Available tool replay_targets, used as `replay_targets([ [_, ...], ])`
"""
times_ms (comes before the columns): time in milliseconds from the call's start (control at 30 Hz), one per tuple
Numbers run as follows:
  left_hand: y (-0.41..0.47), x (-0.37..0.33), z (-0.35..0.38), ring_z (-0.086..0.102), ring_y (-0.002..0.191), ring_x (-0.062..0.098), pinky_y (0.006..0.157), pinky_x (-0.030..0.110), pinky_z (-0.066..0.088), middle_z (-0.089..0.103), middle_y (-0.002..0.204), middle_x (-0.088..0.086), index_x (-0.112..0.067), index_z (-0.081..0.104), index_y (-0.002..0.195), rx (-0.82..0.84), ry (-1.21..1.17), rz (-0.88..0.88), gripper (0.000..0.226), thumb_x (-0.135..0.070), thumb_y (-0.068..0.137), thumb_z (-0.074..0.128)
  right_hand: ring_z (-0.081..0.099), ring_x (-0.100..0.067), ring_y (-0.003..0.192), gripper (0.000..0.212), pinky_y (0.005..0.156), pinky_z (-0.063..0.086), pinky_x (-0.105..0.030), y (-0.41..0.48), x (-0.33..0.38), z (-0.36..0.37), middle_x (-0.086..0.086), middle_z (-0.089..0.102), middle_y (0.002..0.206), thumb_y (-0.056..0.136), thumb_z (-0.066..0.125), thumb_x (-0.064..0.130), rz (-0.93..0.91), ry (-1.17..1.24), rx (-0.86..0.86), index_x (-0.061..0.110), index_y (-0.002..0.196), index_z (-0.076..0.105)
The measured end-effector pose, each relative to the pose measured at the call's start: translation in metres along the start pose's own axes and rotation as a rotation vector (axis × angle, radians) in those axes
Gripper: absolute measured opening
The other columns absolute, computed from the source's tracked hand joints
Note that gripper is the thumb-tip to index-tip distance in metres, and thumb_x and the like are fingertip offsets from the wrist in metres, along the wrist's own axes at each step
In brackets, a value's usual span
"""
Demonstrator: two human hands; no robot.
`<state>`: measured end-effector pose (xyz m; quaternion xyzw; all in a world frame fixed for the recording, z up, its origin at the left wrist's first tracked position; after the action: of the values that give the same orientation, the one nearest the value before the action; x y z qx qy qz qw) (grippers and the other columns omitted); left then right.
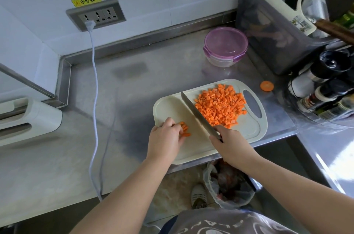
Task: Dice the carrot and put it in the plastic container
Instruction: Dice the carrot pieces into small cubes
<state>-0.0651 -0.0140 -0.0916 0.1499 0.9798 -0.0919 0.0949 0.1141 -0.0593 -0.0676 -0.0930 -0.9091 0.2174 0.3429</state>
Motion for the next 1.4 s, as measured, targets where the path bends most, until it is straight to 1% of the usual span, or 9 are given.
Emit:
replay_targets([
  [67, 0.0, -0.001, 0.001, 0.058, 0.086, 0.015, 0.084, 0.028, 0.039, 0.051, 0.106, -0.009, -0.027, 0.066, 0.109, -0.013, 0.006, -0.015, 0.029, -0.046, 0.091, 0.057, 0.057, -0.017, 0.062, 0.033, 0.064, 0.047, -0.034, -0.001, -0.001, -0.001, -0.003, 0.061, 0.081, 0.101, 0.042, 0.027, 0.004, -0.001, -0.002, 0.013, 0.13, 0.05],
  [200, 0.0, -0.003, 0.003, 0.059, 0.09, 0.014, 0.084, 0.028, 0.039, 0.052, 0.105, -0.009, -0.027, 0.067, 0.108, -0.001, 0.0, -0.035, 0.027, -0.045, 0.091, 0.056, 0.054, -0.012, 0.057, 0.033, 0.058, 0.044, -0.028, -0.001, -0.003, 0.0, 0.001, 0.058, 0.077, 0.1, 0.042, 0.027, 0.0, 0.0, -0.002, 0.013, 0.129, 0.051],
  [400, 0.007, -0.016, 0.007, 0.059, 0.096, 0.014, 0.087, 0.028, 0.038, 0.053, 0.105, -0.008, -0.028, 0.067, 0.104, 0.001, -0.03, -0.043, 0.025, -0.046, 0.091, 0.055, 0.059, -0.022, 0.073, 0.024, 0.066, 0.047, -0.034, -0.002, -0.005, -0.001, -0.005, 0.061, 0.082, 0.1, 0.042, 0.027, -0.012, -0.012, -0.013, 0.011, 0.114, 0.055],
  [500, 0.014, -0.029, 0.008, 0.057, 0.099, 0.018, 0.086, 0.031, 0.038, 0.053, 0.105, -0.006, -0.027, 0.066, 0.103, -0.005, -0.02, -0.046, 0.025, -0.045, 0.092, 0.052, 0.058, -0.023, 0.072, 0.024, 0.065, 0.045, -0.034, -0.003, -0.007, -0.002, -0.005, 0.061, 0.081, 0.1, 0.043, 0.026, -0.02, -0.011, -0.031, 0.014, 0.117, 0.054],
  [633, 0.021, -0.04, 0.007, 0.058, 0.099, 0.02, 0.083, 0.032, 0.037, 0.057, 0.104, -0.005, -0.025, 0.063, 0.1, -0.028, 0.01, -0.063, 0.021, -0.04, 0.091, 0.052, 0.06, -0.024, 0.073, 0.028, 0.069, 0.049, -0.038, -0.003, -0.008, 0.003, -0.006, 0.063, 0.084, 0.1, 0.043, 0.026, -0.01, -0.007, -0.038, 0.016, 0.124, 0.052],
  [900, 0.02, -0.042, 0.008, 0.058, 0.099, 0.022, 0.085, 0.033, 0.037, 0.058, 0.106, -0.004, -0.021, 0.062, 0.098, -0.014, 0.01, -0.104, 0.024, -0.041, 0.089, 0.052, 0.062, -0.024, 0.067, 0.03, 0.069, 0.054, -0.042, -0.003, -0.007, 0.01, -0.007, 0.066, 0.085, 0.1, 0.043, 0.026, -0.01, 0.014, -0.04, 0.021, 0.129, 0.05],
  [1000, 0.021, -0.045, 0.009, 0.058, 0.1, 0.023, 0.086, 0.034, 0.036, 0.059, 0.106, -0.003, -0.021, 0.064, 0.1, -0.016, -0.013, -0.114, 0.022, -0.036, 0.088, 0.052, 0.058, -0.023, 0.065, 0.029, 0.063, 0.048, -0.038, -0.001, -0.008, 0.007, -0.004, 0.062, 0.078, 0.1, 0.043, 0.026, -0.021, 0.01, -0.072, 0.019, 0.127, 0.051],
  [1167, 0.017, -0.038, 0.007, 0.057, 0.102, 0.022, 0.09, 0.033, 0.036, 0.057, 0.108, -0.006, -0.027, 0.066, 0.107, -0.028, -0.06, -0.139, 0.028, -0.041, 0.085, 0.056, 0.056, -0.027, 0.069, 0.024, 0.061, 0.043, -0.036, -0.001, -0.008, 0.002, -0.005, 0.059, 0.076, 0.099, 0.044, 0.025, -0.036, -0.022, -0.096, 0.016, 0.12, 0.053],
  [1400, 0.014, -0.034, 0.006, 0.056, 0.101, 0.023, 0.087, 0.033, 0.035, 0.055, 0.106, -0.005, -0.026, 0.066, 0.103, 0.002, -0.025, -0.15, 0.028, -0.042, 0.085, 0.053, 0.047, -0.019, 0.059, 0.033, 0.055, 0.039, -0.031, -0.008, -0.004, 0.011, 0.004, 0.046, 0.066, 0.101, 0.039, 0.024, -0.039, -0.067, -0.044, 0.019, 0.131, 0.049],
])
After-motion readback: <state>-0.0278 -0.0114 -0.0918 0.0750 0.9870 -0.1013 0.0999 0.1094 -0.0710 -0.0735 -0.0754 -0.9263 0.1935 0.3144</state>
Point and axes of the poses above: each hand's wrist, its own y-axis towards the middle knuckle, its own z-axis out of the palm, x = y × z, the point moved 1 cm from there along y, towards the middle knuckle
